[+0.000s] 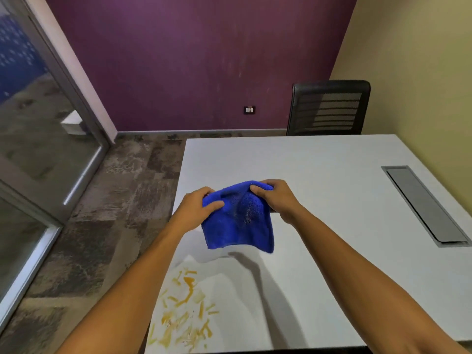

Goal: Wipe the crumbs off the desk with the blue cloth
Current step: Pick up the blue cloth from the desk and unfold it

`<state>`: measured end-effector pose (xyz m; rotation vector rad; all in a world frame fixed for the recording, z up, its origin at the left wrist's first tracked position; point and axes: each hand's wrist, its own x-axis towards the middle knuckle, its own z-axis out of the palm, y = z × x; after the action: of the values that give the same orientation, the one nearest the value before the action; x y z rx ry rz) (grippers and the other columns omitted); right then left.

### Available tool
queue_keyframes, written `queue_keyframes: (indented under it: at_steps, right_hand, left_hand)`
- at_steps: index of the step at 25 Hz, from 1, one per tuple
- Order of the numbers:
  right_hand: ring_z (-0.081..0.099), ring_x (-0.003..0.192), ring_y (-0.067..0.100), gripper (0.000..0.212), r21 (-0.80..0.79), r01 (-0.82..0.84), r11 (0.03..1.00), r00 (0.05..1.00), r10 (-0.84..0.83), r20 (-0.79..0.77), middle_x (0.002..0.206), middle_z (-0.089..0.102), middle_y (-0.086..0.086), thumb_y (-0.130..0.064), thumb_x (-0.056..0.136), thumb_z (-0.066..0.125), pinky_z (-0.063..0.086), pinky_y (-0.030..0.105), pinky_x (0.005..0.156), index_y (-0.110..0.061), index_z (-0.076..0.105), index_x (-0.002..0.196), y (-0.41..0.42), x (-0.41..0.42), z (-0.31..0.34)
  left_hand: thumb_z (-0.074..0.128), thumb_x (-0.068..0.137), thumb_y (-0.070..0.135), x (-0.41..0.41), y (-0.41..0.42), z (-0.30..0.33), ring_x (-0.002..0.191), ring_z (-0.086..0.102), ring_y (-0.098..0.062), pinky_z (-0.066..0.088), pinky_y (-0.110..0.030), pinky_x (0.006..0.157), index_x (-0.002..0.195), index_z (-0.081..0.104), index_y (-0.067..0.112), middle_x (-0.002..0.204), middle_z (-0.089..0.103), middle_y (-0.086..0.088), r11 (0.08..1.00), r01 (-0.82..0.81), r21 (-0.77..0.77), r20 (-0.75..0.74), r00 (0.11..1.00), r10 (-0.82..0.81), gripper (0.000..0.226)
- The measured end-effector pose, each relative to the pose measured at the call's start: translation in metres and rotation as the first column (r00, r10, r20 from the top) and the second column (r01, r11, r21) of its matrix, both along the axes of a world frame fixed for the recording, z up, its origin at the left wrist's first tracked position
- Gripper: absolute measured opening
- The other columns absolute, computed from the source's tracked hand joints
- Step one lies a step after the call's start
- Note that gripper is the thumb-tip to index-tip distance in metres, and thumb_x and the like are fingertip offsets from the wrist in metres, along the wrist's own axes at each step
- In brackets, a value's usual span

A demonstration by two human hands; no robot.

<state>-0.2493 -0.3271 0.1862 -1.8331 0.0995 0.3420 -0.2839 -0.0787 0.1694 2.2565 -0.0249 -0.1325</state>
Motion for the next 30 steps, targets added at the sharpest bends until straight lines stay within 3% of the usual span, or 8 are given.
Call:
queue_keyframes:
  at_steps: [4,8,11,13,15,19,23,30]
  right_hand:
    - [0.071,0.086,0.02,0.022,0.119,0.04,0.992,0.999,-0.041,0.005,0.099,0.077,0.005,-0.034,0.094,0.072,0.06,0.03,0.066,-0.016,0.075,0.107,-0.021,-0.04,0.016]
    - [0.074,0.087,0.018,0.025,0.307,-0.005,0.952,0.997,0.027,-0.068,0.103,0.079,0.005,-0.031,0.089,0.078,0.06,0.028,0.068,-0.019,0.077,0.111,-0.037,-0.077,0.015]
    - [0.072,0.079,0.017,0.024,0.376,-0.055,0.925,0.988,0.106,-0.114,0.097,0.079,0.007,-0.029,0.087,0.08,0.058,0.028,0.067,-0.014,0.08,0.106,-0.033,-0.103,0.007]
    - [0.073,0.079,0.02,0.029,0.379,-0.049,0.924,0.982,0.115,-0.152,0.097,0.08,0.009,-0.032,0.084,0.083,0.059,0.031,0.069,-0.011,0.079,0.103,-0.022,-0.119,0.003]
    - [0.074,0.081,0.022,0.034,0.347,-0.016,0.938,0.984,0.077,-0.161,0.097,0.08,0.009,-0.036,0.082,0.083,0.059,0.033,0.07,-0.009,0.077,0.103,-0.009,-0.136,-0.003]
    - [0.065,0.074,0.018,0.027,0.232,0.035,0.972,0.995,-0.012,-0.101,0.084,0.072,0.002,-0.035,0.082,0.082,0.05,0.029,0.064,-0.017,0.063,0.091,0.013,-0.165,-0.014]
    - [0.06,0.076,0.018,0.026,0.179,0.086,0.98,0.996,-0.082,-0.028,0.086,0.066,0.001,-0.034,0.084,0.076,0.046,0.031,0.067,-0.016,0.059,0.091,0.039,-0.195,-0.013]
    - [0.059,0.07,0.015,0.02,0.189,0.167,0.968,0.972,-0.194,0.135,0.08,0.063,-0.001,-0.029,0.086,0.068,0.051,0.03,0.065,-0.013,0.059,0.094,0.095,-0.265,0.007]
  left_hand:
    - [0.073,0.084,0.014,-0.057,-0.006,0.014,0.076,0.072,-0.018,0.062,-0.034,0.065,0.093,0.069,0.018,0.091,0.071,-0.004,0.962,-0.067,-0.264,-0.065,0.997,0.051,0.01]
    - [0.065,0.09,0.017,-0.109,-0.012,0.016,0.075,0.066,-0.018,0.057,-0.032,0.072,0.085,0.067,0.011,0.078,0.071,0.001,0.927,-0.177,-0.332,0.017,0.981,0.193,0.008]
    - [0.054,0.09,0.023,-0.145,-0.025,0.017,0.068,0.056,-0.007,0.049,-0.024,0.065,0.084,0.057,0.016,0.068,0.062,0.015,0.768,-0.307,-0.562,-0.067,0.942,0.328,0.01]
    - [0.048,0.097,0.022,-0.165,-0.034,0.018,0.078,0.063,-0.009,0.052,-0.027,0.07,0.096,0.063,0.019,0.084,0.07,0.011,0.622,-0.422,-0.659,-0.18,0.892,0.414,0.015]
    - [0.043,0.101,0.022,-0.181,-0.04,0.015,0.091,0.063,-0.016,0.051,-0.034,0.081,0.109,0.063,0.014,0.102,0.07,-0.001,0.573,-0.519,-0.634,-0.229,0.834,0.501,0.023]
    - [0.038,0.104,0.025,-0.206,-0.044,0.005,0.093,0.054,-0.018,0.047,-0.029,0.078,0.106,0.055,0.013,0.1,0.059,0.0,0.582,-0.599,-0.55,-0.217,0.776,0.592,0.021]
    - [0.034,0.103,0.039,-0.226,-0.04,0.003,0.099,0.056,-0.02,0.045,-0.045,0.095,0.106,0.05,0.021,0.111,0.058,-0.003,0.66,-0.615,-0.431,-0.209,0.78,0.59,0.024]
    - [0.028,0.096,0.055,-0.28,-0.029,0.028,0.08,0.057,-0.02,0.044,-0.036,0.066,0.09,0.04,0.035,0.093,0.059,-0.003,0.817,-0.439,-0.373,-0.125,0.897,0.424,0.025]
